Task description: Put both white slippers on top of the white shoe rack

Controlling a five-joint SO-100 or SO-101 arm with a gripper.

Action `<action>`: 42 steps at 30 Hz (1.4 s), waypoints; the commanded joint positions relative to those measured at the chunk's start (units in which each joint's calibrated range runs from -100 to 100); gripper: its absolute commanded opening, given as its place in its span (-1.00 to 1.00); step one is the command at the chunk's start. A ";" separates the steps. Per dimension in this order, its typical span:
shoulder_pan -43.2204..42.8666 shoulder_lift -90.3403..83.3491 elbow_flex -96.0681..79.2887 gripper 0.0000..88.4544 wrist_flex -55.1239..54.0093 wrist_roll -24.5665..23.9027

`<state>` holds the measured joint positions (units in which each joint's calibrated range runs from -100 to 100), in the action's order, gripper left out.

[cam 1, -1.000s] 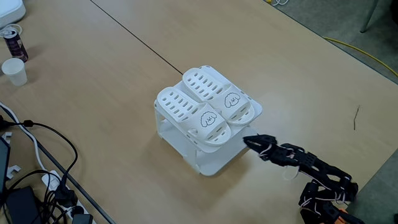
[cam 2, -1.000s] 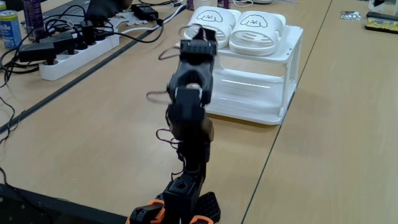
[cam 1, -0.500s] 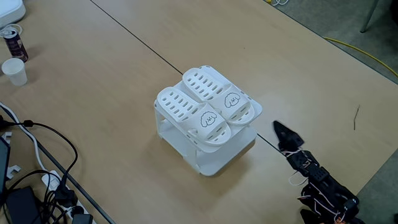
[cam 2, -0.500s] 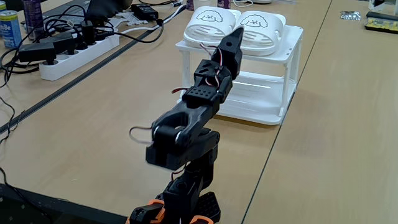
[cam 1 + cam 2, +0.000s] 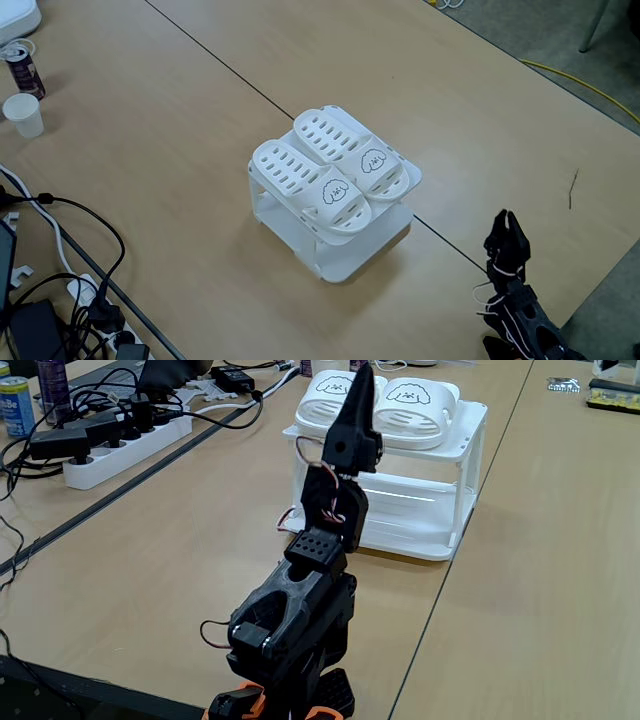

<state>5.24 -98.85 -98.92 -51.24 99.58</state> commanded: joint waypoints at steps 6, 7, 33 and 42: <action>-3.52 -0.14 -0.63 -0.98 -33.22 0.42; -4.75 -0.14 -0.63 -0.98 -36.16 0.42; -18.89 -0.06 -0.63 -0.98 -48.15 0.42; -18.89 -0.06 -0.63 -0.98 -48.15 0.42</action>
<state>-13.41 -99.09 -99.19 -99.14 99.58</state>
